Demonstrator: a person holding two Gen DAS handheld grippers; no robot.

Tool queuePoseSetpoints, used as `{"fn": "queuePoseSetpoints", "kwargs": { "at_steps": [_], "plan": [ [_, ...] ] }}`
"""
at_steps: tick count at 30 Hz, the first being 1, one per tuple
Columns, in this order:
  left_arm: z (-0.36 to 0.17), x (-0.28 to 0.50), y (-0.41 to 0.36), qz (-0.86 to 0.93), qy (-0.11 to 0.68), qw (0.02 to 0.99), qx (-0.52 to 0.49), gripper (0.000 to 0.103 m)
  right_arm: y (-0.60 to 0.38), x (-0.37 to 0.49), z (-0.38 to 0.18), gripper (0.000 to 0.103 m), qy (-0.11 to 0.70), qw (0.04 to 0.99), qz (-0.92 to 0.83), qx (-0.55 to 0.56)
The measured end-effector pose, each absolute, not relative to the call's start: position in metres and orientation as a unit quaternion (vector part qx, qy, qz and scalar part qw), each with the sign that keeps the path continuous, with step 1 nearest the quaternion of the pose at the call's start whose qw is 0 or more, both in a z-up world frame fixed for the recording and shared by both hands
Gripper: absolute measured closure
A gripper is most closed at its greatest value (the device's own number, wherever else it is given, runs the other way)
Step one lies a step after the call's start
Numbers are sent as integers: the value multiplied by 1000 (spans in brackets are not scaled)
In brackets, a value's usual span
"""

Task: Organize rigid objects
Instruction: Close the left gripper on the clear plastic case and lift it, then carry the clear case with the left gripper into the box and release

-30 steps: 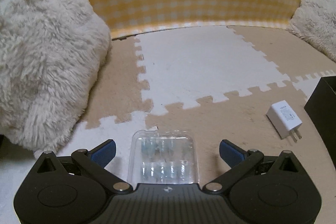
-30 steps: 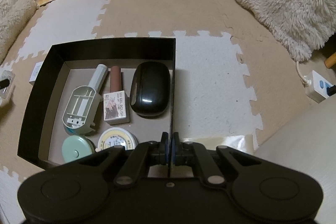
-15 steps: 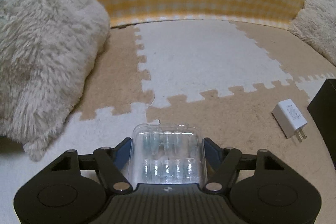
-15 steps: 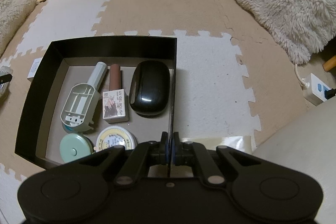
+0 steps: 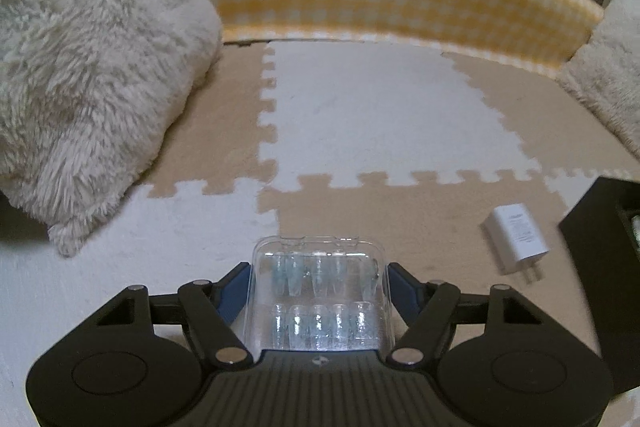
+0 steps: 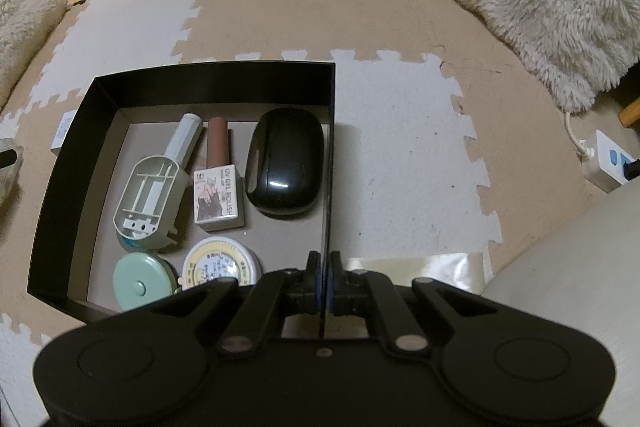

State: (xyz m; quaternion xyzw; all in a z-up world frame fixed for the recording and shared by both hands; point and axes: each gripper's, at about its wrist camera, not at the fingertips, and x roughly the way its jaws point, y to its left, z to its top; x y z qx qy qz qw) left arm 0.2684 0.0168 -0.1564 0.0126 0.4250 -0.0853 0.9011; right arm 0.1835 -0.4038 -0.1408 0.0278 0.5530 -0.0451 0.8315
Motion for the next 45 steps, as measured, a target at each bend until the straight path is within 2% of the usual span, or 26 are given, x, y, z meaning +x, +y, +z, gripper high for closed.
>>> {"fn": "queuePoseSetpoints", "kwargs": {
  "at_steps": [20,35,45],
  "plan": [
    [-87,199,-109,-222,370,901,-46,30,-419,178,-126,100,514,852,-48,91],
    [-116,163,-201,-282,402,867,-83,30,-424,178,-127,99,514,850,-41,107],
    [-140,163,-227,-272,400,860,-165,30,-432,178,-128,98,514,846,-35,137]
  ]
}}
